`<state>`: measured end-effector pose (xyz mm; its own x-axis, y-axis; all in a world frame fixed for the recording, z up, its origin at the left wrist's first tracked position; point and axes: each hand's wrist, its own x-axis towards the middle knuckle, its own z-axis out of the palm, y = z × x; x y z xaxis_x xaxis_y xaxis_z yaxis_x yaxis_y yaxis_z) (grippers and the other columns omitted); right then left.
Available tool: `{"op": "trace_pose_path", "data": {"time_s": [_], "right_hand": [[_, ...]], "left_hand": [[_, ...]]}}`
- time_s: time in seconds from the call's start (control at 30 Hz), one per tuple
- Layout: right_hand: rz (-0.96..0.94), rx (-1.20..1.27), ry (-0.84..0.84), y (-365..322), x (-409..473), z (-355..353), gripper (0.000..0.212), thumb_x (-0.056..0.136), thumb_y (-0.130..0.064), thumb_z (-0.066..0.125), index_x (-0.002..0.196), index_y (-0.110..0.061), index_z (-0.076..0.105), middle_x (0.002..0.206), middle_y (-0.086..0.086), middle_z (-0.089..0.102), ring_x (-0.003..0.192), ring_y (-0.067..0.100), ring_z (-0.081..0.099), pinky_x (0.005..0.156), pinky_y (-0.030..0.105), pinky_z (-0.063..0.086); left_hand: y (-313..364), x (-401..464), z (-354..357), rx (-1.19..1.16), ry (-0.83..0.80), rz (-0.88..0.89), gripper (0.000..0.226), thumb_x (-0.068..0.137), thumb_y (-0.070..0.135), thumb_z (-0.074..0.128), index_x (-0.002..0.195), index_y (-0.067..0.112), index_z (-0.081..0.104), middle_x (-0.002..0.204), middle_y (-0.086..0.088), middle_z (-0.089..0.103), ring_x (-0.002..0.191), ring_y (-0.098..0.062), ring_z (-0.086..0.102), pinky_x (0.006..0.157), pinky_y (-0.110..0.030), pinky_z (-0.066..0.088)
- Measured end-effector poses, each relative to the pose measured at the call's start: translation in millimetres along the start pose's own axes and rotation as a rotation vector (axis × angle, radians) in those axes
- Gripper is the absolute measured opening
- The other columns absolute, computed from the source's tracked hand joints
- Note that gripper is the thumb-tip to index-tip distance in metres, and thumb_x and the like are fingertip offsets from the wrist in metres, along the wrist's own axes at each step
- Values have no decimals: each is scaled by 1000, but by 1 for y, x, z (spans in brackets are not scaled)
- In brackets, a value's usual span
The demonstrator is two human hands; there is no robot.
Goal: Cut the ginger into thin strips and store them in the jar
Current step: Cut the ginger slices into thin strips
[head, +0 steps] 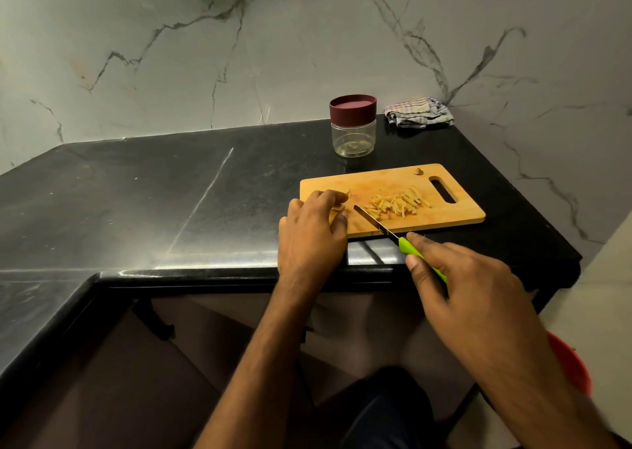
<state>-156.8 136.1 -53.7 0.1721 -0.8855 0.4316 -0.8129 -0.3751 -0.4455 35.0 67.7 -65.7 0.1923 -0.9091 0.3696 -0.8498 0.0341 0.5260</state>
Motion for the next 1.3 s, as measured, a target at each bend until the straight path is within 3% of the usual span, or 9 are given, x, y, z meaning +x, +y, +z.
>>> {"op": "trace_pose_path", "data": {"time_s": [0.2, 0.43, 0.63, 0.73, 0.83, 0.93, 1.07, 1.3], "right_hand": [[-3, -13, 10, 2, -4, -7, 44, 92, -45, 43, 132, -31, 55, 92, -9, 65, 74, 4, 51, 60, 23, 45], [-11, -15, 22, 0, -11, -15, 43, 92, -46, 44, 132, -34, 54, 95, -13, 64, 76, 3, 52, 64, 25, 48], [-5, -12, 5, 0, -18, -15, 45, 91, -47, 41, 132, -34, 53, 92, -13, 63, 77, 5, 55, 64, 27, 50], [-7, -7, -6, 0, -20, -13, 42, 93, -46, 44, 132, -34, 55, 99, -12, 66, 83, 7, 59, 68, 28, 51], [-5, -4, -20, -1, -20, -11, 41, 94, -45, 46, 132, -34, 54, 104, -12, 67, 87, 6, 59, 70, 25, 49], [-2, 15, -24, -2, -16, -6, 42, 95, -43, 44, 135, -34, 51, 102, -10, 67, 86, 8, 60, 69, 26, 50], [-33, 27, -32, -4, -10, 2, 49, 94, -38, 39, 144, -36, 35, 80, -12, 58, 70, 3, 54, 60, 24, 50], [-44, 8, -56, -6, -6, 11, 47, 93, -34, 43, 140, -33, 44, 79, -13, 51, 67, 0, 47, 56, 12, 33]], "left_hand": [[4, -4, -4, 3, -17, -22, 34, 103, 35, 49, 136, 29, 53, 131, 7, 58, 119, -13, 41, 96, -32, 32], [2, -4, -4, -38, 1, -13, 25, 101, 32, 53, 126, 30, 54, 128, 13, 59, 115, -13, 46, 94, -34, 35], [1, -7, -7, -187, 18, -24, 31, 94, 23, 64, 119, 36, 51, 110, 20, 64, 95, -9, 53, 97, -45, 46], [0, -9, -10, -285, 44, -41, 36, 91, 18, 70, 122, 31, 54, 112, 16, 64, 83, -5, 54, 83, -30, 51], [-1, -10, -13, -292, 82, -58, 35, 90, 19, 73, 121, 23, 59, 117, 10, 58, 90, -3, 52, 79, -14, 44], [-2, -9, -13, -231, 114, -116, 23, 90, 27, 73, 112, 22, 68, 113, 6, 53, 94, -5, 52, 83, -15, 45], [-3, -5, -12, -200, 101, -139, 13, 90, 30, 73, 101, 22, 75, 110, 4, 59, 90, -6, 55, 77, -12, 44], [-4, -6, -16, -242, -19, -64, 10, 90, 28, 73, 99, 25, 77, 103, 11, 58, 85, -2, 53, 67, -8, 38]]}}
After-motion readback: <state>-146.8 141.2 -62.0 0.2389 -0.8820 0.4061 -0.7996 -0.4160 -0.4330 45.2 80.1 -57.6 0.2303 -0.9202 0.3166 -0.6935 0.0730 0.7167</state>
